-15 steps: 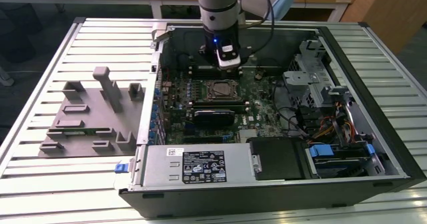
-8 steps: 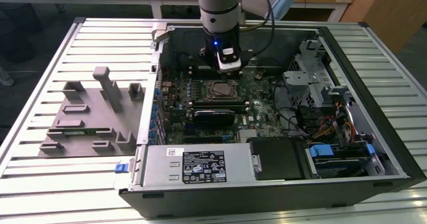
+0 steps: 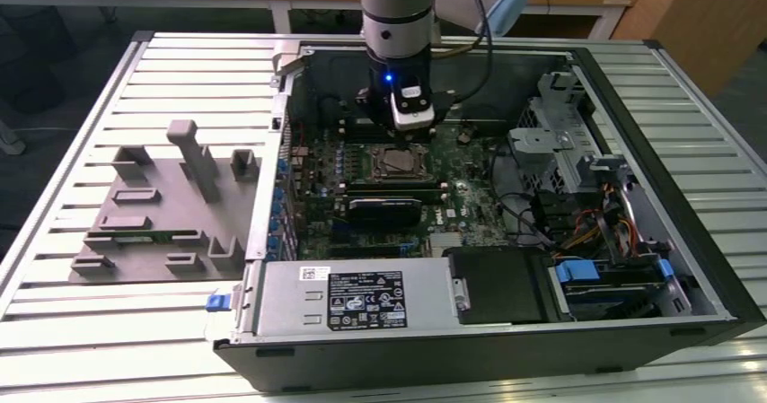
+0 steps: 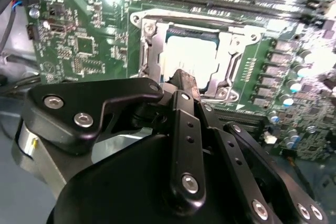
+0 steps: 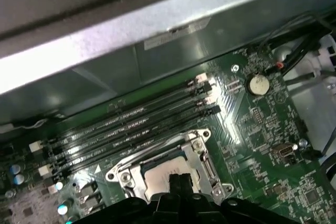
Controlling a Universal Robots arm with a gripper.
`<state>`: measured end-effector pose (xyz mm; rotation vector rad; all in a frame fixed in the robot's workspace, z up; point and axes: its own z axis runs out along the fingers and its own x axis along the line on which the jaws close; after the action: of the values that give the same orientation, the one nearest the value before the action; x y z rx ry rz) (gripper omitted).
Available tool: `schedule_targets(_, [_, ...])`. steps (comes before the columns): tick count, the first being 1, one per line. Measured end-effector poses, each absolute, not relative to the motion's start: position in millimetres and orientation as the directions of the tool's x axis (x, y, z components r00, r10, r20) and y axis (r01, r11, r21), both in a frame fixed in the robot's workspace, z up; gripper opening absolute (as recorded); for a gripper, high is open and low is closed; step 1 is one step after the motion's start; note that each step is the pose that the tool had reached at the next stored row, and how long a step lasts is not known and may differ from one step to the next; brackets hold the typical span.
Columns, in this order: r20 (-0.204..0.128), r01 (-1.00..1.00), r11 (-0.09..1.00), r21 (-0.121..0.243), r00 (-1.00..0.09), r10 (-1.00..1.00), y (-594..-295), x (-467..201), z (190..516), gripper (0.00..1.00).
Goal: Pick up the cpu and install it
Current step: 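Install the first cpu locking lever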
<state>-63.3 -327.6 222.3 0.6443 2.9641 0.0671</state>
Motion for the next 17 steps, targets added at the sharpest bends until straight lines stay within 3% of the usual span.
schedule_targets(17, [-0.093, 0.361, 0.931, 0.057, -0.926, 0.365, -329.1, -63.2, 222.7, 0.11])
